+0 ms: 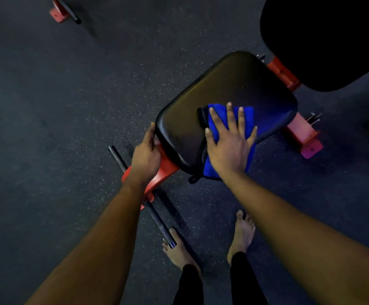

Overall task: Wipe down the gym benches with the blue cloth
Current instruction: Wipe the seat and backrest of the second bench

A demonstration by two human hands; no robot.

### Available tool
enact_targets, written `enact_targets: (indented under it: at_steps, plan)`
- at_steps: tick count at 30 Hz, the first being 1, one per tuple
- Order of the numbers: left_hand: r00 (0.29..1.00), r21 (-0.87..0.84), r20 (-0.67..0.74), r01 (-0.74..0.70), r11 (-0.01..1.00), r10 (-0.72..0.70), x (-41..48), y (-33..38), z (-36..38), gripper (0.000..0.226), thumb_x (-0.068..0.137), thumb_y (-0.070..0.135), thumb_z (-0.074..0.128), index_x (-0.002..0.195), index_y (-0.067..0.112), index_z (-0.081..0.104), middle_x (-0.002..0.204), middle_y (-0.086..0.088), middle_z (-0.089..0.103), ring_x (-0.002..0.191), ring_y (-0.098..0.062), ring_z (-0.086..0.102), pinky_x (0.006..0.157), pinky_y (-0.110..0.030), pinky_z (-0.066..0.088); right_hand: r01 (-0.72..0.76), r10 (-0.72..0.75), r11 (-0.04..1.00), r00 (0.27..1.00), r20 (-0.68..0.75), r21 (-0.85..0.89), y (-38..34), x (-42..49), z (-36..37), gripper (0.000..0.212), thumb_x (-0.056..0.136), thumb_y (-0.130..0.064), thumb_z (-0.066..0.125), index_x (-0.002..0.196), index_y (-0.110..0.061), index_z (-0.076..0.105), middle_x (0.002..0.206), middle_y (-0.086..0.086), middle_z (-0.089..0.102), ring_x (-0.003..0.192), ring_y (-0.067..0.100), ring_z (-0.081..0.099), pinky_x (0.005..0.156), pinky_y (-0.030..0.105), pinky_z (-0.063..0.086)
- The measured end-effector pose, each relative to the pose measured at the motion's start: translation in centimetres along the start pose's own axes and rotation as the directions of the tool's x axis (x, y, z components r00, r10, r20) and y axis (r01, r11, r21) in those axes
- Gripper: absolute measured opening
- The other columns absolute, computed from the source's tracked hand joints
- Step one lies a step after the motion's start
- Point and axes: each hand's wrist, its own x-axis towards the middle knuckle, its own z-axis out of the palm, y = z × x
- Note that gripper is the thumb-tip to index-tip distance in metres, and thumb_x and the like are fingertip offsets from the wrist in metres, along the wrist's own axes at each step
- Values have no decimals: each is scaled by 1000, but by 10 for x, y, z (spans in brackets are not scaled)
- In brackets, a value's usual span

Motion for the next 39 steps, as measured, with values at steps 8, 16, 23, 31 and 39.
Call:
enact_targets:
  at_steps: [8,16,23,31,39]
  plan:
    - [1000,146,2,25,989,-26,-10,-52,3,45,99,7,39,143,10,46,138,-13,54,126,-27,48,103,-34,37,359,-351,932,930,110,-58,-40,-38,10,54,101,-55,34,153,-44,25,166,-4,14,152,28,11,114,65,17]
    - [999,226,17,36,974,-41,-5,-62,7,56,93,4,44,148,14,40,137,-15,51,126,-32,44,104,-39,35,465,-425,876,871,247,-131,-119,53,33,48,97,-56,39,144,-45,43,164,-5,22,152,29,9,114,69,8]
    - [998,199,20,60,978,-65,-7,-60,3,61,87,3,46,147,17,40,137,-12,50,128,-31,45,107,-40,36,562,-546,823,823,157,-83,-59,-11,12,55,98,-53,38,152,-46,28,166,-4,13,152,27,13,114,64,17]
    - [998,206,38,35,978,-44,-6,-65,4,59,91,5,51,148,17,37,139,-13,47,126,-33,43,108,-41,33,571,-541,811,816,207,-131,-67,-6,17,56,96,-53,39,151,-46,29,165,-4,18,152,30,11,113,68,15]
    - [999,235,-11,49,971,-47,-6,-62,11,56,91,9,51,146,14,41,136,-14,52,124,-33,49,103,-39,39,591,-554,801,791,259,-91,-113,64,26,46,91,-54,45,132,-38,58,158,-1,36,149,29,20,115,64,10]
